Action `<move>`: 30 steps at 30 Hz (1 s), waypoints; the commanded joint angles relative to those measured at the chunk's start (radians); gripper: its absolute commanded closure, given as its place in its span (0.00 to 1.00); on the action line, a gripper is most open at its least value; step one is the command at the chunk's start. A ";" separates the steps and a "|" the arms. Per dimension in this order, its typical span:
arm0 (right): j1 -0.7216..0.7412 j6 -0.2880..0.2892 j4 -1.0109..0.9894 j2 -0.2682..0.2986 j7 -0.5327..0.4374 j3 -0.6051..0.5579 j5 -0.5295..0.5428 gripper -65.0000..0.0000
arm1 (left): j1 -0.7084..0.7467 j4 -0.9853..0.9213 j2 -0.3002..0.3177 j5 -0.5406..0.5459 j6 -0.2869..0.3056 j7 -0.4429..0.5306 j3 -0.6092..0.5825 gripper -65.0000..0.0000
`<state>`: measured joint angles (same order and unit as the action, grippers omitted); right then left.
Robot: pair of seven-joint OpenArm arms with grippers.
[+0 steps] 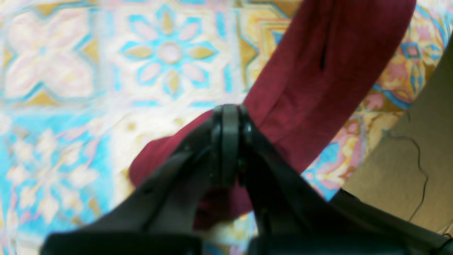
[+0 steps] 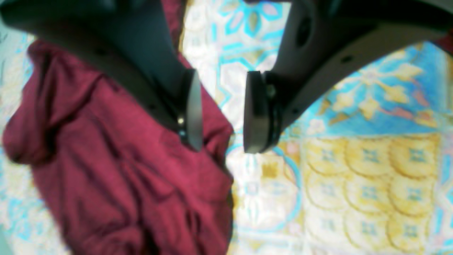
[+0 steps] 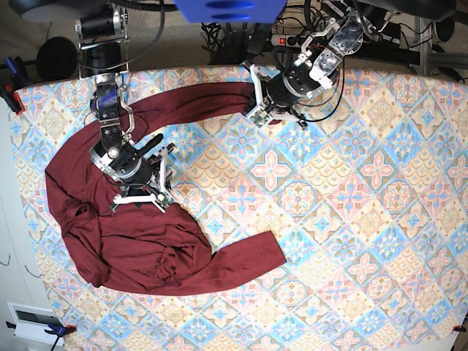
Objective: Layout the t-shirt on the table in an organized manner, then fold the t-shirt properly
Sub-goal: 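Lay the sleeve down and adjust the shirt body with the right gripper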
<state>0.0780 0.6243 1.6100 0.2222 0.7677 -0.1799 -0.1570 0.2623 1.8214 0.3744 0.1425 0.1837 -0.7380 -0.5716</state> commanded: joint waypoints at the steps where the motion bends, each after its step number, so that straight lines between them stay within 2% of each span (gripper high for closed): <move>1: 0.018 -0.007 -0.003 0.010 -0.017 -0.007 0.006 0.71 | 0.001 0.034 0.001 0.015 0.000 0.015 0.032 1.00; 3: 0.024 -0.007 -0.044 0.009 -0.021 -0.017 0.006 0.71 | 0.001 0.034 -0.001 0.053 0.000 0.015 0.054 1.00; 8: 0.085 -0.007 -0.144 -0.042 -0.064 -0.011 0.006 0.71 | 0.004 0.034 -0.001 0.162 0.000 0.015 0.118 1.00; 13: 0.101 -0.008 -0.213 -0.051 -0.083 -0.010 0.006 0.71 | 0.005 0.034 -0.001 0.228 0.000 0.015 0.163 1.00; 19: 0.116 -0.008 -0.250 -0.051 -0.084 -0.003 0.006 0.71 | 0.005 0.034 0.002 0.234 0.000 0.015 0.175 1.00; 30: 0.151 -0.008 -0.251 -0.051 -0.084 0.098 0.006 0.71 | 0.004 0.034 0.002 0.234 0.000 0.016 0.175 1.00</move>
<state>0.2066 0.6186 1.3453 0.1658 0.7017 -0.0868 -0.1574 0.2722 1.8366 0.3740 0.3679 0.1802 -0.7444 -0.4015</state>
